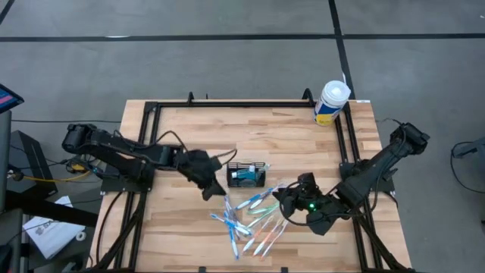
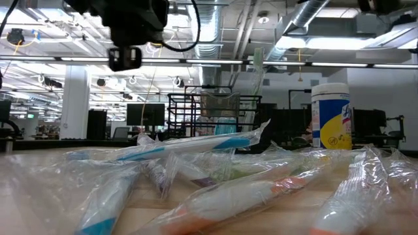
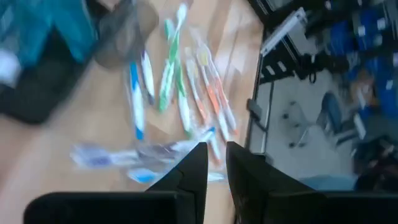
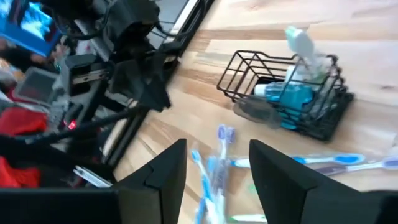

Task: Pick & Place toothbrushing station
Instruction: Put the purple toothbrush into the black wire organizer

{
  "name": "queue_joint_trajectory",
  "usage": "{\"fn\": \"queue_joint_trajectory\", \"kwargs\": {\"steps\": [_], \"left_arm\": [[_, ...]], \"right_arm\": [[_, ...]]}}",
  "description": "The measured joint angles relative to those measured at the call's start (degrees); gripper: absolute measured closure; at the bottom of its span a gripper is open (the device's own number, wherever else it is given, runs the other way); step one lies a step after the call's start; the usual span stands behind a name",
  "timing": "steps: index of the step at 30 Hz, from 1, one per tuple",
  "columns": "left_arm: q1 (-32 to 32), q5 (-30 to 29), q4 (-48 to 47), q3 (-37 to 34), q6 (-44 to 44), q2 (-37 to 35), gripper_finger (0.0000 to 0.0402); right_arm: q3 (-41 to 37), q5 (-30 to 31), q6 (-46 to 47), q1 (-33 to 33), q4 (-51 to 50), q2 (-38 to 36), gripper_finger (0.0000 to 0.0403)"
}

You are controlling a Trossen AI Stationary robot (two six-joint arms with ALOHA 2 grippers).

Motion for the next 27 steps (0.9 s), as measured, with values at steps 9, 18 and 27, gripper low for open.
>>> {"fn": "queue_joint_trajectory", "kwargs": {"steps": [9, 18, 27], "left_arm": [[-6.25, -24.15, 2.55, -3.80, -35.71, 0.64, 0.0348], [-10.87, -27.13, 16.13, -16.58, -57.40, 0.71, 0.0348], [-10.50, -23.75, 17.80, -16.85, -57.98, 1.55, 0.0305]], "right_arm": [[0.00, -0.15, -4.17, -0.04, -1.15, -1.05, 0.0239], [0.00, -0.17, -4.17, 0.77, -0.96, -1.03, 0.0241], [0.00, -0.15, -4.02, -0.25, -0.47, -1.03, 0.0242]]}}
